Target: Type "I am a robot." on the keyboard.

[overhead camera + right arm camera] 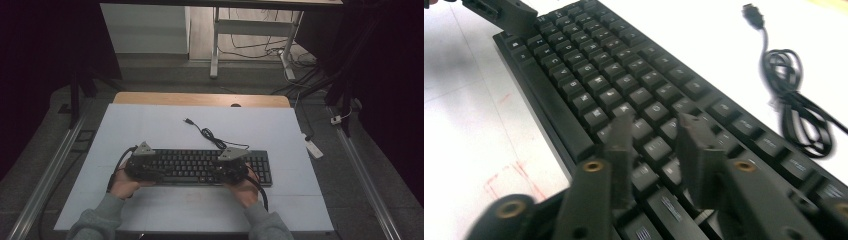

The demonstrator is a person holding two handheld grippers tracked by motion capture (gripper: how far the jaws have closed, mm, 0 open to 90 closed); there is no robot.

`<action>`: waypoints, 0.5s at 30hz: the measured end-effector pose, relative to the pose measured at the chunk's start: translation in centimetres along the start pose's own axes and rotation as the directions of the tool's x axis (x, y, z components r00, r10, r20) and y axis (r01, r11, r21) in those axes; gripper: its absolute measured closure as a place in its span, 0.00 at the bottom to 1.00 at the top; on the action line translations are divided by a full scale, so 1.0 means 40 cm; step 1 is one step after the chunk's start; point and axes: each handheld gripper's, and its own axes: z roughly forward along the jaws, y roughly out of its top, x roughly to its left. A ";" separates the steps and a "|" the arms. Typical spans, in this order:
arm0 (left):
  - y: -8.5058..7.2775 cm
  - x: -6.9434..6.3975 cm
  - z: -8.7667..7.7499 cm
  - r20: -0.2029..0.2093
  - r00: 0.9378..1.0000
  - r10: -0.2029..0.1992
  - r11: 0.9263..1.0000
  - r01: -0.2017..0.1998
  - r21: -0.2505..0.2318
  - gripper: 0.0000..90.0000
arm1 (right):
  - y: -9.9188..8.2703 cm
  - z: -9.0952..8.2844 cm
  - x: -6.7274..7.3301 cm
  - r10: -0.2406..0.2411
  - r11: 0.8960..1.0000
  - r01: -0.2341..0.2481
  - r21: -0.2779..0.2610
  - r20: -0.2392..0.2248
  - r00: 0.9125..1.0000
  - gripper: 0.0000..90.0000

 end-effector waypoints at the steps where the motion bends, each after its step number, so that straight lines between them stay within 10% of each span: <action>1: -0.002 0.000 -0.001 -0.002 1.000 0.004 1.000 -0.004 0.000 0.29 | -0.004 -0.009 -0.003 0.001 1.000 -0.001 -0.005 0.009 1.000 0.69; 15: -0.057 -0.011 -0.049 -0.044 0.999 0.005 0.999 -0.007 -0.050 0.29 | -0.102 -0.151 -0.058 0.027 0.999 -0.023 -0.033 0.109 0.994 0.58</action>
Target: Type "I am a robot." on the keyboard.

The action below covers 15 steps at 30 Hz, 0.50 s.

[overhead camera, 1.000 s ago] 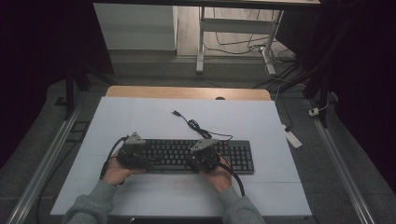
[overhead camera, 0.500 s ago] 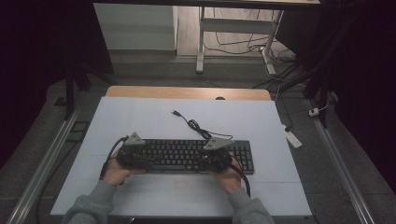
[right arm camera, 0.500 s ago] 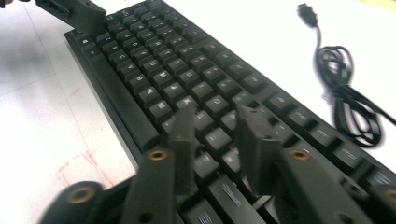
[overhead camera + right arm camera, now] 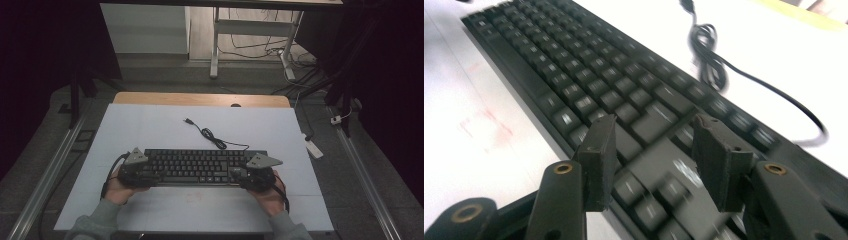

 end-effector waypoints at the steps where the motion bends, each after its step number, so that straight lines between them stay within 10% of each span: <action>1: -0.006 0.000 -0.005 -0.002 1.000 0.000 1.000 0.000 -0.002 0.29 | -0.009 -0.010 -0.005 -0.001 1.000 0.001 -0.003 0.007 1.000 0.57; 15: -0.078 0.018 -0.075 -0.035 0.999 -0.003 1.000 0.002 -0.025 0.29 | -0.123 -0.135 -0.071 0.025 1.000 -0.026 0.007 0.091 0.996 0.54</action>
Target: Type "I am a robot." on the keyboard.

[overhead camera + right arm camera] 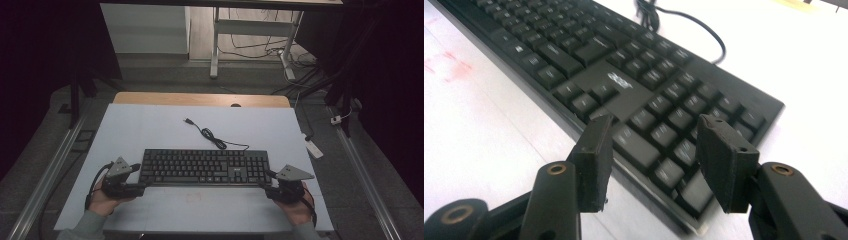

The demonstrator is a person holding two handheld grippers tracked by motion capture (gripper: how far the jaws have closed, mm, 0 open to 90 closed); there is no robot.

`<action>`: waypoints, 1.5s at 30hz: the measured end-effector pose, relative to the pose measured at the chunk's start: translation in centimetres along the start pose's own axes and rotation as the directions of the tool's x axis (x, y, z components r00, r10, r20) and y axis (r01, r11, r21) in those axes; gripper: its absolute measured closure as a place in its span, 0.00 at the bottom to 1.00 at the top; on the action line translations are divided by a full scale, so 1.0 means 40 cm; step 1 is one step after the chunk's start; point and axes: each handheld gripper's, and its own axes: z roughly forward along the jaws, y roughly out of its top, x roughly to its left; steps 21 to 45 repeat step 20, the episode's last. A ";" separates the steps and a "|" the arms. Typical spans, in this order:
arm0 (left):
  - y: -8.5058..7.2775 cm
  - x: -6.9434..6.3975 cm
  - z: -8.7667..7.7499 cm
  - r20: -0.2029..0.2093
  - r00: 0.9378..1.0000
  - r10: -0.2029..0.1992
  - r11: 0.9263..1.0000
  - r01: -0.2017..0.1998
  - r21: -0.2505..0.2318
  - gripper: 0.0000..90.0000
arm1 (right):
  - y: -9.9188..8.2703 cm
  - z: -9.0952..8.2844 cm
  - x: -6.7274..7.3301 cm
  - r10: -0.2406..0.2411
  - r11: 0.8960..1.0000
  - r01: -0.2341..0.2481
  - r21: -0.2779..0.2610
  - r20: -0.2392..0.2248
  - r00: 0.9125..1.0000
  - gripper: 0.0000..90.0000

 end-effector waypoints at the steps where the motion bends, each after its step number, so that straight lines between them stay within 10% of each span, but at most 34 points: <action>1: -0.004 0.002 -0.002 -0.001 1.000 -0.001 1.000 0.001 0.002 0.29 | -0.005 -0.003 -0.003 -0.002 1.000 0.002 0.001 0.006 1.000 0.54; 45: -0.002 0.012 -0.011 -0.012 1.000 -0.002 1.000 0.002 -0.006 0.28 | -0.004 -0.008 -0.006 -0.018 1.000 0.018 -0.018 -0.009 1.000 0.53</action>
